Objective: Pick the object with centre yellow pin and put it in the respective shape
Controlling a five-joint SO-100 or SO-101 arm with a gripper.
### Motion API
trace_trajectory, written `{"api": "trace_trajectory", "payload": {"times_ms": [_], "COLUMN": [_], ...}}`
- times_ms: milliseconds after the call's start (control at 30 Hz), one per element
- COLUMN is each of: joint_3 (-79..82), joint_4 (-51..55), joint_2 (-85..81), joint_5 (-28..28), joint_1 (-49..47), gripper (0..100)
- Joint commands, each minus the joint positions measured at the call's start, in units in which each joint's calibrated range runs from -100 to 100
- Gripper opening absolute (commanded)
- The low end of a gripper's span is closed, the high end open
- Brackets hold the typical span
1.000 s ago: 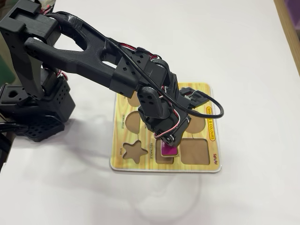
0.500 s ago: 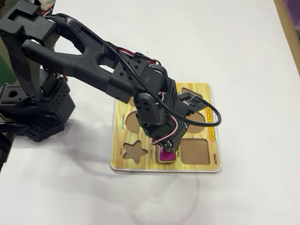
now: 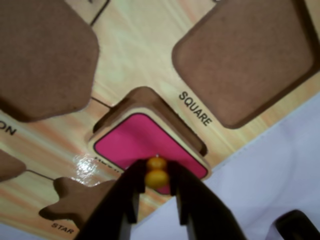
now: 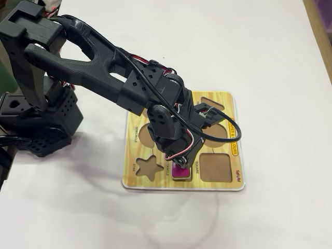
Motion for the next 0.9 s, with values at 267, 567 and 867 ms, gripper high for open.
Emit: {"api": "trace_trajectory", "payload": {"times_ms": [267, 567, 867], "joint_3": [-0.4, -1.3, -0.3], "joint_4": [-0.7, -0.9, -0.8], "joint_2": [-1.5, -2.2, -7.2], "joint_5": [-0.2, -0.2, -0.4], "joint_1": [0.2, 0.2, -0.8], "gripper": [5, 22, 22]}}
